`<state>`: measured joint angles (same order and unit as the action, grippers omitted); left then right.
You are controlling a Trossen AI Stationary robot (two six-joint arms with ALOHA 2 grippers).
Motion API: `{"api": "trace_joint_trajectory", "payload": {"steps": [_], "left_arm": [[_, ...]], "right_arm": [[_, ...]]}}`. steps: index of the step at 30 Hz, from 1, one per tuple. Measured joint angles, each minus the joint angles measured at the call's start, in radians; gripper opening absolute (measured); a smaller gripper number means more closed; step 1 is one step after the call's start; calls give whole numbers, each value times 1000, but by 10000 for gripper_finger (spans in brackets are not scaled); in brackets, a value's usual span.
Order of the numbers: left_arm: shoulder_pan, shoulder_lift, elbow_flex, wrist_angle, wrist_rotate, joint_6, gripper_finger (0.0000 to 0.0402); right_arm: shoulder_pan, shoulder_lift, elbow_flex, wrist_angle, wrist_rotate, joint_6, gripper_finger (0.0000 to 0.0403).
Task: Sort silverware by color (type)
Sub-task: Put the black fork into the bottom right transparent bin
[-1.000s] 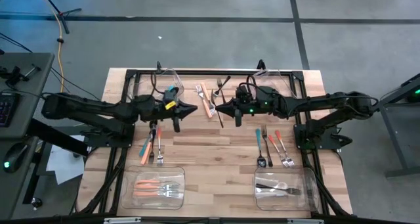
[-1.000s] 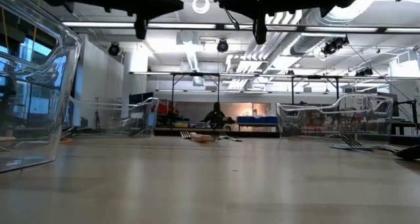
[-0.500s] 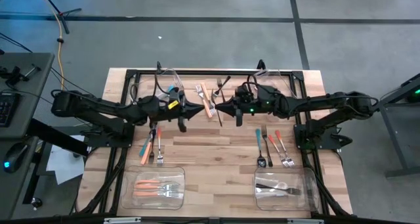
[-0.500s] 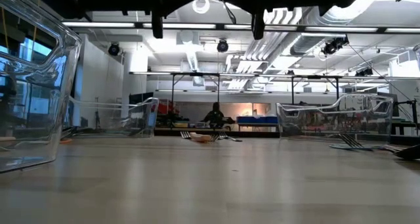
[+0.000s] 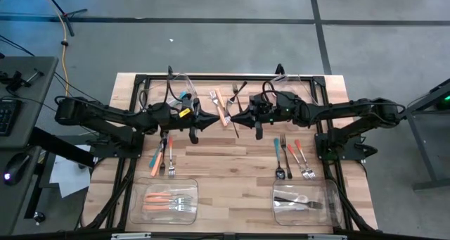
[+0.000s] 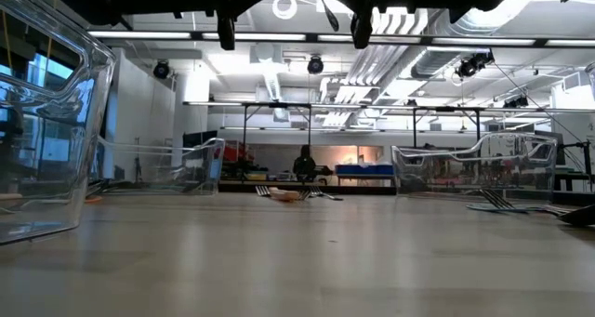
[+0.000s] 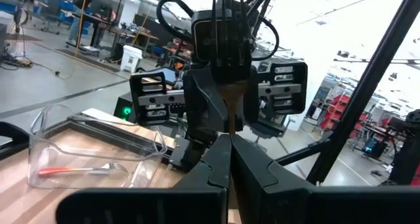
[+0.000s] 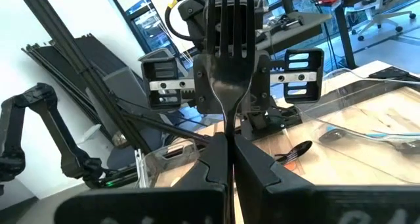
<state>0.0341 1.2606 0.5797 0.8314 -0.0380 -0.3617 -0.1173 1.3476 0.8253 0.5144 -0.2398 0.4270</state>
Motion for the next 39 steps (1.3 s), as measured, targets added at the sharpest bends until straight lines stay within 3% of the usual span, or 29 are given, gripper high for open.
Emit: {"api": "trace_joint_trajectory", "payload": {"steps": [15, 19, 25, 30, 39], "left_arm": [[0, 0, 0, 0, 0, 6, 0], [0, -55, 0, -1, 10, -1, 0], [9, -183, 1, -156, 6, 91, 0], [34, -235, 1, -259, 4, 78, 0], [45, -217, 0, -268, 3, 84, 0]], "right_arm": [[-1, 0, 0, 0, -16, -18, 0], [-1, -28, 1, -23, -32, -11, 0], [-1, -130, 2, -260, -58, 2, 0], [34, -211, 2, -447, -58, 54, 0], [265, -284, 2, -721, -50, 303, 0]]}}
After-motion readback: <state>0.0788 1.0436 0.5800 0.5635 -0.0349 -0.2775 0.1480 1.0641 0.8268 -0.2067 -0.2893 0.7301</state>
